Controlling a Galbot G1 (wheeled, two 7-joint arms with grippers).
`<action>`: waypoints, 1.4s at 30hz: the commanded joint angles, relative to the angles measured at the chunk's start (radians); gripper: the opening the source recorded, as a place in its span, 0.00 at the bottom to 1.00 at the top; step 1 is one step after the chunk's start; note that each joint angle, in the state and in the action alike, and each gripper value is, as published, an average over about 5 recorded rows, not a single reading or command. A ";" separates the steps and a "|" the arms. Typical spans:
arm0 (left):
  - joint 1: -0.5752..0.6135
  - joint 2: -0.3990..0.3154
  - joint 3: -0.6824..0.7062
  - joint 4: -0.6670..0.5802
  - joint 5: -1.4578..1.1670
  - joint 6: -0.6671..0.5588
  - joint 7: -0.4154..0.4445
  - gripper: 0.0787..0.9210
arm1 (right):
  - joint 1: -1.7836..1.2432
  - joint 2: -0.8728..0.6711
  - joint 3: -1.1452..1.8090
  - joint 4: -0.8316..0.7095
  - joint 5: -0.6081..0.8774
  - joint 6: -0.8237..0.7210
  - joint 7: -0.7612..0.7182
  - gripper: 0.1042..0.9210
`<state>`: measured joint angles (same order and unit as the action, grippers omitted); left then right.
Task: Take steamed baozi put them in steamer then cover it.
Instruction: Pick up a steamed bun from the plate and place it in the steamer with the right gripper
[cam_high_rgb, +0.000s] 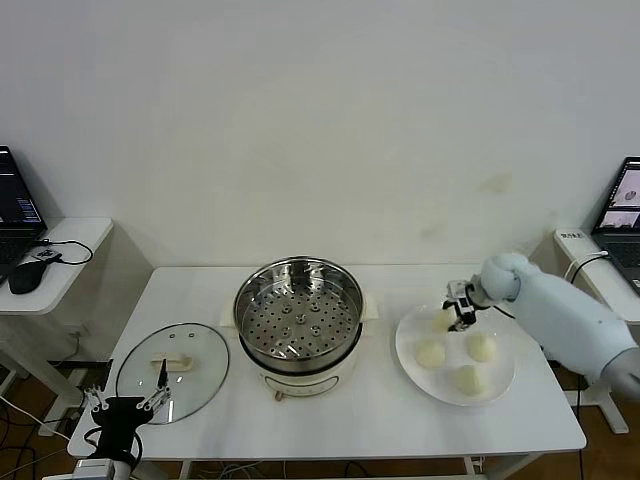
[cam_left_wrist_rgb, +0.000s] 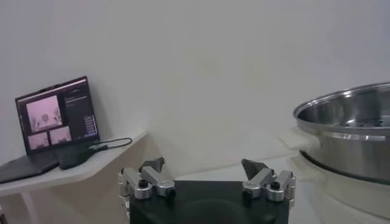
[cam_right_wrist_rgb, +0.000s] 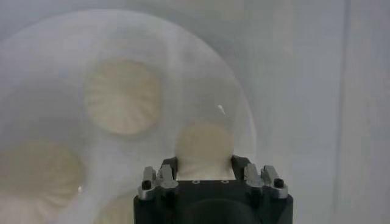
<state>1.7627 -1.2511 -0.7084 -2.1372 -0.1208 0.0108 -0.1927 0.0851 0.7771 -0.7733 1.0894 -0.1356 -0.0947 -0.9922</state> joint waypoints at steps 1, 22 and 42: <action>0.001 0.002 0.001 0.000 -0.014 -0.001 0.001 0.88 | 0.175 -0.072 -0.096 0.099 0.118 0.002 -0.008 0.58; -0.026 0.019 0.001 0.015 -0.039 -0.005 0.005 0.88 | 0.578 0.392 -0.487 0.129 0.397 0.108 0.093 0.58; -0.039 0.009 -0.010 0.014 -0.044 -0.006 0.009 0.88 | 0.411 0.612 -0.568 -0.092 0.055 0.424 0.161 0.58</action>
<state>1.7237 -1.2428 -0.7186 -2.1238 -0.1646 0.0050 -0.1841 0.5135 1.3307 -1.3073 1.0436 -0.0068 0.2482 -0.8394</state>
